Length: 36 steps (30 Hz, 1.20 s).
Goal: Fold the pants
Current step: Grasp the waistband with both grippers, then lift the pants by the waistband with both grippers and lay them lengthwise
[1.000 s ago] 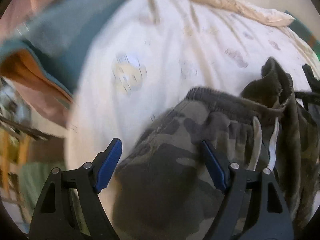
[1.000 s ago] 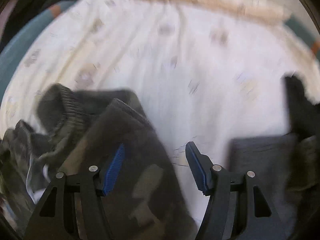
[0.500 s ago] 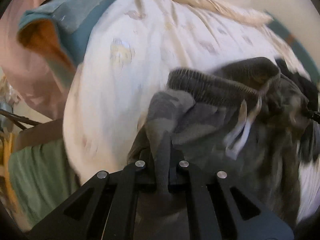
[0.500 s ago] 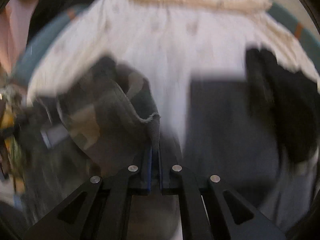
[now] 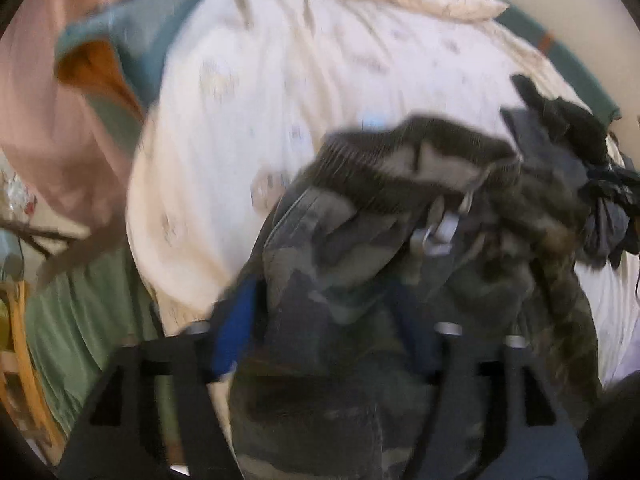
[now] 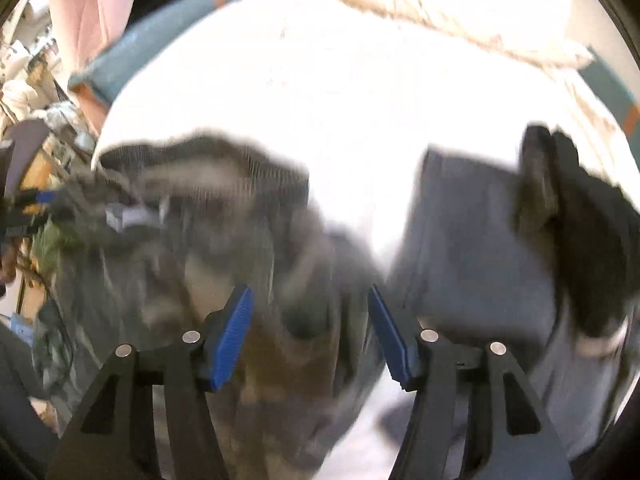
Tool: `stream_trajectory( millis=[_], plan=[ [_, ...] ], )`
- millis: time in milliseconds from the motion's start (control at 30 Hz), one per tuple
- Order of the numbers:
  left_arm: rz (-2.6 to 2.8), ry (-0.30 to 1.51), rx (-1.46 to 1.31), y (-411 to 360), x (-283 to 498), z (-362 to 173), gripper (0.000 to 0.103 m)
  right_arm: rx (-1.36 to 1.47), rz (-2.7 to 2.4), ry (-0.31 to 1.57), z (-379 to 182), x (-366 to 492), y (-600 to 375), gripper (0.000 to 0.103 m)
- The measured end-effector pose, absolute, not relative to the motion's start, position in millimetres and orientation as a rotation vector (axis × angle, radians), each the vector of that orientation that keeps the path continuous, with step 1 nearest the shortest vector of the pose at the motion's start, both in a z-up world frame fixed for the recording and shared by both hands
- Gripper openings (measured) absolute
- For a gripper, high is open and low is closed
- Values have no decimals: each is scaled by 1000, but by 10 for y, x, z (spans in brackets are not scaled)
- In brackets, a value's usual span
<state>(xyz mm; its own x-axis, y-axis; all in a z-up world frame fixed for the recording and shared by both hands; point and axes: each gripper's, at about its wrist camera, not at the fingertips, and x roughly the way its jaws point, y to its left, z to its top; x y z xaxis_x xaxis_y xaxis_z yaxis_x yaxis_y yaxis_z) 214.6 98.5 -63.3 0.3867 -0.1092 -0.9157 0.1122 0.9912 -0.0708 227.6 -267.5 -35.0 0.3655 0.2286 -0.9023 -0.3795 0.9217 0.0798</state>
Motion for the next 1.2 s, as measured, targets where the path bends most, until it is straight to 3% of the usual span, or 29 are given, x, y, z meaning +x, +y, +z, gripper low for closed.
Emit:
stream_trajectory(
  millis=[133, 300, 400, 533, 633, 800, 833, 933, 1000, 1033, 1200],
  plan=[
    [-116, 1116, 28, 1024, 2429, -687, 79, -193, 409, 1139, -599, 2833, -2453, 62],
    [-52, 1212, 12, 1126, 2879, -1041, 79, -171, 526, 1363, -1279, 3310, -2221, 62],
    [-27, 1203, -67, 1281, 3006, -982, 78, -155, 569, 1371, -1418, 3347, -2134, 62],
    [-125, 1171, 43, 1136, 3138, -761, 79, -102, 659, 1352, -1417, 3313, -2127, 62],
    [-210, 1307, 110, 1016, 3351, -944, 79, -101, 724, 1324, -1321, 3265, -2165, 62],
    [-214, 1381, 165, 915, 3556, -1290, 78, -68, 751, 1304, -1309, 3297, -2180, 62],
    [-206, 1382, 168, 906, 3572, -1331, 76, -74, 739, 1296, -1322, 3310, -2165, 62],
    [-231, 1394, 150, 842, 3608, -1430, 46, -95, 742, 1312, -1413, 3330, -2069, 62],
    [-250, 1382, 173, 763, 3568, -1427, 25, -142, 780, 1313, -1431, 3302, -1916, 42],
    [-260, 1366, 199, 716, 3538, -1393, 18, -194, 781, 1277, -1387, 3253, -1836, 21],
    [-271, 1197, 172, 792, 3308, -814, 15, -247, 757, 1069, -814, 3087, -1913, 14]
  ],
)
